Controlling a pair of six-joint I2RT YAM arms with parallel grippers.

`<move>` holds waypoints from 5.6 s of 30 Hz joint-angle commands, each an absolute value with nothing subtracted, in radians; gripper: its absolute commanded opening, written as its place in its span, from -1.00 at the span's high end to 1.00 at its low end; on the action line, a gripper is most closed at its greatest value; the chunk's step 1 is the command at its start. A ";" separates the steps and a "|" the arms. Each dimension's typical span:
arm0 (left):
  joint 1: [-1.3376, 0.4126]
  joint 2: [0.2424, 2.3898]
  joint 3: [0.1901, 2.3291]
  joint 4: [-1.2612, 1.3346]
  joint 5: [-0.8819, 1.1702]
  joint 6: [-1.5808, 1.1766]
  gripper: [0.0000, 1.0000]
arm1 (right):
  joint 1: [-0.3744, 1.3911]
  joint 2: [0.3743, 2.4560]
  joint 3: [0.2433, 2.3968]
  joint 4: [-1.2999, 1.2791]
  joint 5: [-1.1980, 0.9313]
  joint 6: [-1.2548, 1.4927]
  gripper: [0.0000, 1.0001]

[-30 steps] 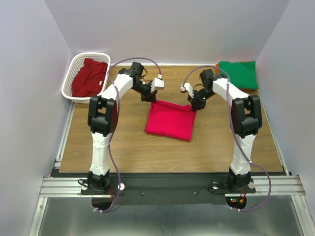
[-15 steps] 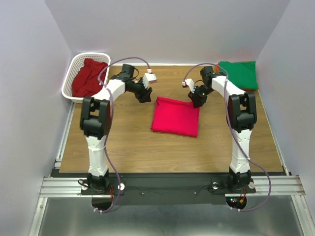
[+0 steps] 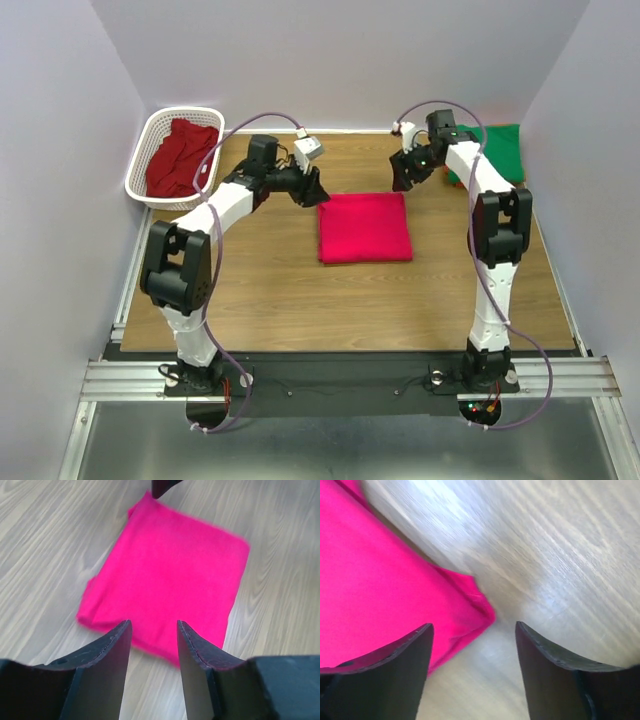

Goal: Fold and stack the t-shirts
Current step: Fold the tshirt, then neatly place the folded tshirt to the corner

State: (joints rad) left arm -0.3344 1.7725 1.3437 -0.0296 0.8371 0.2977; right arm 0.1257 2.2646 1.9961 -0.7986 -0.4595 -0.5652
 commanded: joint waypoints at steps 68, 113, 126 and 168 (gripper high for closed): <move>-0.936 2.094 1.519 0.091 0.268 0.735 1.00 | -0.146 1.704 0.746 0.171 -0.736 0.702 -1.00; -0.667 1.821 1.450 -0.072 0.473 0.423 -0.26 | 0.032 2.025 1.521 -0.109 -0.290 -0.107 0.99; -0.623 1.629 1.247 -0.037 0.451 0.368 -0.78 | -0.049 2.180 2.022 -0.308 -0.296 -0.368 0.99; -0.621 1.675 1.287 -0.046 0.480 0.362 -0.80 | -0.149 2.146 2.309 -0.457 -0.360 -0.339 0.99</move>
State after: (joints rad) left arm -0.6205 1.6848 1.2442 -0.0574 0.4599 0.3672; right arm -0.1055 2.1586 2.2742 -0.5007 -0.3378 -0.3298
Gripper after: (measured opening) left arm 0.899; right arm 0.125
